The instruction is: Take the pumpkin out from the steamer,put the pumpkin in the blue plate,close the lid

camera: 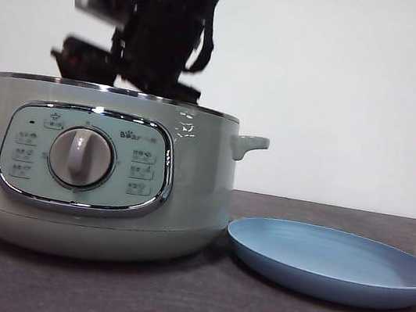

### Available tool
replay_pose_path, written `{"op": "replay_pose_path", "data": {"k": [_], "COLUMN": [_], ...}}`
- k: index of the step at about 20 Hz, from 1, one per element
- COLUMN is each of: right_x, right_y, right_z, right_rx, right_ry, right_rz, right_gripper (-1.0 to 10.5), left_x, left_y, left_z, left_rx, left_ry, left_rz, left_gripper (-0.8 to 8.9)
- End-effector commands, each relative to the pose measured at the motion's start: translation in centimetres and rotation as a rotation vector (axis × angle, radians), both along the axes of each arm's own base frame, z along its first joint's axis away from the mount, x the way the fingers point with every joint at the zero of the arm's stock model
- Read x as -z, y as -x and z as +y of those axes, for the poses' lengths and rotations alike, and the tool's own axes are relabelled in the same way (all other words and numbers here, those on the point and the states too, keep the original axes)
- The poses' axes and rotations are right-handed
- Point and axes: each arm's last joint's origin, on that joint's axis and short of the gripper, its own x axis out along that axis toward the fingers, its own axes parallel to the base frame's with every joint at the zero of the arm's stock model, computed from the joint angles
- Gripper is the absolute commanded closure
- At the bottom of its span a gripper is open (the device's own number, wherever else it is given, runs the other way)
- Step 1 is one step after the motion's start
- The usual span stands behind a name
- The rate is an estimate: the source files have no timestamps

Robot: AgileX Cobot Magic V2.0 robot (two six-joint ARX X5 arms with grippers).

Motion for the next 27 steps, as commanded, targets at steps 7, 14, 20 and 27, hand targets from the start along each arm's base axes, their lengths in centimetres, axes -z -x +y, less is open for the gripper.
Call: {"op": "replay_pose_path", "data": {"k": [7,14,20,27], "right_x": [-0.2,-12.2,-13.5,-7.1], "right_y": [-0.1,2.3,1.1,2.4], "right_z": [0.1,-8.2,-19.0,-19.8], "right_rx": [-0.012,0.090,0.546,0.645], "right_ry": [-0.008,-0.111,0.033,0.029], "right_rz": [-0.019,-0.113,0.061,-0.010], "right_gripper": [9.5,9.5,9.6,9.6], "left_x": [-0.9,-1.2,-1.7,-1.6], "left_y": [0.4,0.2,0.1,-0.3], "left_z": [0.2,0.1,0.0,-0.3], "left_rx": [-0.003,0.002,0.004,0.032], "left_ry": [0.020,0.038,0.065,0.070], "left_rz": [-0.066,-0.095,-0.145,-0.132], "left_gripper": [8.22,8.22,8.22,8.22]}}
